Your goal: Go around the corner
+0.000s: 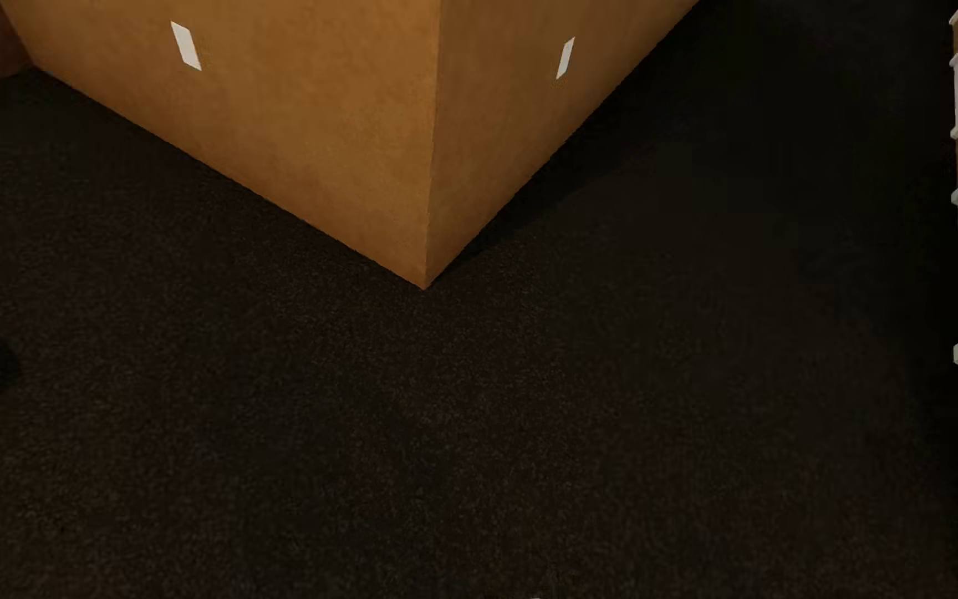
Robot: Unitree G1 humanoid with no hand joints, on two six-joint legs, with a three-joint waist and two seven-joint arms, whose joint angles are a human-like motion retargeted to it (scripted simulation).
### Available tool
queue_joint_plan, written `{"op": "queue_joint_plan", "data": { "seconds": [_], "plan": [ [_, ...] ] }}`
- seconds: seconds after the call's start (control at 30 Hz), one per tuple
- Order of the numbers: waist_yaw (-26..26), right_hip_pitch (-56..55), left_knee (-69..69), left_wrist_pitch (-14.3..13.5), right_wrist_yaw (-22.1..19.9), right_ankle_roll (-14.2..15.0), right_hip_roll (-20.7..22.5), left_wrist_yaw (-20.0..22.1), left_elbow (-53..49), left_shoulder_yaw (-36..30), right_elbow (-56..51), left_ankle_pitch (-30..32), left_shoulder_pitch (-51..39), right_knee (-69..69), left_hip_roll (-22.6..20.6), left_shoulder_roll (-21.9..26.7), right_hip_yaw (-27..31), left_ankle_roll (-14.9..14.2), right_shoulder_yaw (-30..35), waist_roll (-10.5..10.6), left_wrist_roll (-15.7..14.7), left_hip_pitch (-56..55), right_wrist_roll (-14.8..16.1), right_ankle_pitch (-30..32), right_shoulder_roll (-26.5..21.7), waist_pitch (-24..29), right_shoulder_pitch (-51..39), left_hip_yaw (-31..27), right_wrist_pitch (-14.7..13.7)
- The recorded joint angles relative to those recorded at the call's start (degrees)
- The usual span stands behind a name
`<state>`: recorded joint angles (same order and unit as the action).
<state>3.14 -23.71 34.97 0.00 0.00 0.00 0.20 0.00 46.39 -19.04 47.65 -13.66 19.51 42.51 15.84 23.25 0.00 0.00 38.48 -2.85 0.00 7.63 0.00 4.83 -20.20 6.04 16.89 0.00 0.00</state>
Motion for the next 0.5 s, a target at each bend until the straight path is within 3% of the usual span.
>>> {"op": "queue_joint_plan", "data": {
  "seconds": [0.1,0.13,0.2,0.23,0.27,0.3,0.33,0.43,0.5],
  "plan": [
    [-5.01,-6.84,-2.97,0.0,0.0,0.0,-1.75,0.0,-3.59,-0.23,4.49,-4.36,-2.48,-10.03,-2.93,0.2,0.0,0.0,3.27,1.45,0.0,7.63,0.0,-10.14,-1.63,-0.85,4.22,0.0,0.0],
    [-7.67,-8.66,-2.55,0.0,0.0,0.0,-2.93,0.0,-4.44,-1.82,6.28,-5.75,-4.29,-10.38,-3.03,0.58,0.0,0.0,4.99,2.12,0.0,8.85,0.0,-10.02,-2.18,-0.46,5.34,0.0,0.0],
    [-12.09,-14.03,-1.37,0.0,0.0,0.0,-3.22,0.0,-5.39,-2.33,9.45,-4.06,-6.91,-2.75,-1.53,1.41,0.0,0.0,6.38,4.33,0.0,12.42,0.0,6.4,-2.77,0.99,7.24,0.0,0.0],
    [-13.05,-15.1,-0.57,0.0,0.0,0.0,-1.76,0.0,-5.31,-0.98,11.8,0.2,-6.69,0.8,-0.73,1.37,0.0,0.0,8.02,5.57,0.0,13.83,0.0,8.31,-2.61,1.26,6.75,0.0,0.0],
    [-13.87,-13.53,3.46,0.0,0.0,0.0,0.16,0.0,-4.43,-0.22,12.65,6.29,-5.61,1.9,0.6,1.26,0.0,0.0,9.71,6.51,0.0,12.44,0.0,5.53,-2.63,0.55,6.71,0.0,0.0],
    [-13.05,-11.48,8.82,0.0,0.0,0.0,1.55,0.0,-2.88,-0.93,12.55,11.89,-4.74,2.7,0.21,1.05,0.0,0.0,8.87,6.72,0.0,8.11,0.0,1.62,-2.36,-0.52,7.44,0.0,0.0],
    [-9.83,-8.76,16.84,0.0,0.0,0.0,3.36,0.0,-1.41,-1.46,10.84,12.43,-4.41,2.68,-1.16,0.77,0.0,0.0,7.13,7.01,0.0,3.07,0.0,-2.19,-2.3,-0.87,8.1,0.0,0.0],
    [-0.02,8.43,38.37,0.0,0.0,0.0,10.57,0.0,0.36,-3.92,5.63,2.27,-0.83,-5.49,-4.95,-0.03,0.0,0.0,8.19,7.7,0.0,-12.43,0.0,-9.52,-2.69,1.66,2.6,0.0,0.0],
    [5.82,20.0,36.39,0.0,0.0,0.0,12.36,0.0,1.85,-7.75,-0.41,-2.03,1.91,-12.06,-7.67,0.28,0.0,0.0,1.36,7.47,0.0,-24.84,0.0,-16.31,-3.07,2.02,-1.61,0.0,0.0]
  ]
}}
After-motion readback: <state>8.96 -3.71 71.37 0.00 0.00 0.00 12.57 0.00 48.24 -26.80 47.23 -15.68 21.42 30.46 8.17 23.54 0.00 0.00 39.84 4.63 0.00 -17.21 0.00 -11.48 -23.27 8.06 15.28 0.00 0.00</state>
